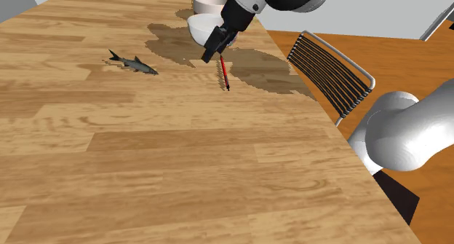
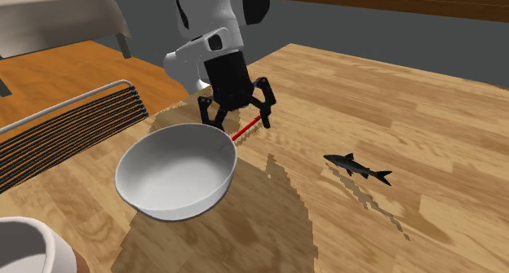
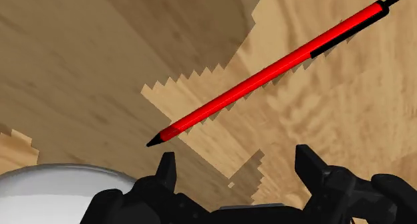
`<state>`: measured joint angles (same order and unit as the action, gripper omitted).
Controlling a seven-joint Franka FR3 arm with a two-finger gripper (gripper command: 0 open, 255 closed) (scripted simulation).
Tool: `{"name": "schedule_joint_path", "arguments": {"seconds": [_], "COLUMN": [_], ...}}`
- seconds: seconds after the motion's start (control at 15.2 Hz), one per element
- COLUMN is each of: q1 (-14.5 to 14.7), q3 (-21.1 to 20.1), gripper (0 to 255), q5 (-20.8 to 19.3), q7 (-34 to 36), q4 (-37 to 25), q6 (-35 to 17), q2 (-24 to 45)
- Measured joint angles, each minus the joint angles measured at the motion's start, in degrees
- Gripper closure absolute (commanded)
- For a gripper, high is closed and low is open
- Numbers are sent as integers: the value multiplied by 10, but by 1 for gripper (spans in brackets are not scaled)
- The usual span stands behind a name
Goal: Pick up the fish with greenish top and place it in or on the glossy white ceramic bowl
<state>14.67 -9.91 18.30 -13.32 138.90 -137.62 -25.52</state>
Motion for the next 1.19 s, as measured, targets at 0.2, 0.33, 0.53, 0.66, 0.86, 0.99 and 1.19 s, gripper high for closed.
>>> {"name": "schedule_joint_path", "arguments": {"seconds": [0.2,0.33,0.53,0.66,0.86,0.99,1.19], "q1": [21,34,54,64,81,83,81], "q3": [-17,-28,-39,-53,-69,-75,-82], "gripper": [0,0,0,0,0,0,0], "q5": [10,15,23,19,17,11,-1], "q7": [-19,-35,-65,-72,-91,-94,-87], "q4": [-9,-22,-36,-55,-74,-86,-100], "q6": [-61,-105,-168,-202,-254,-274,-294], "q2": [25,53,88,113,142,164,193]}}
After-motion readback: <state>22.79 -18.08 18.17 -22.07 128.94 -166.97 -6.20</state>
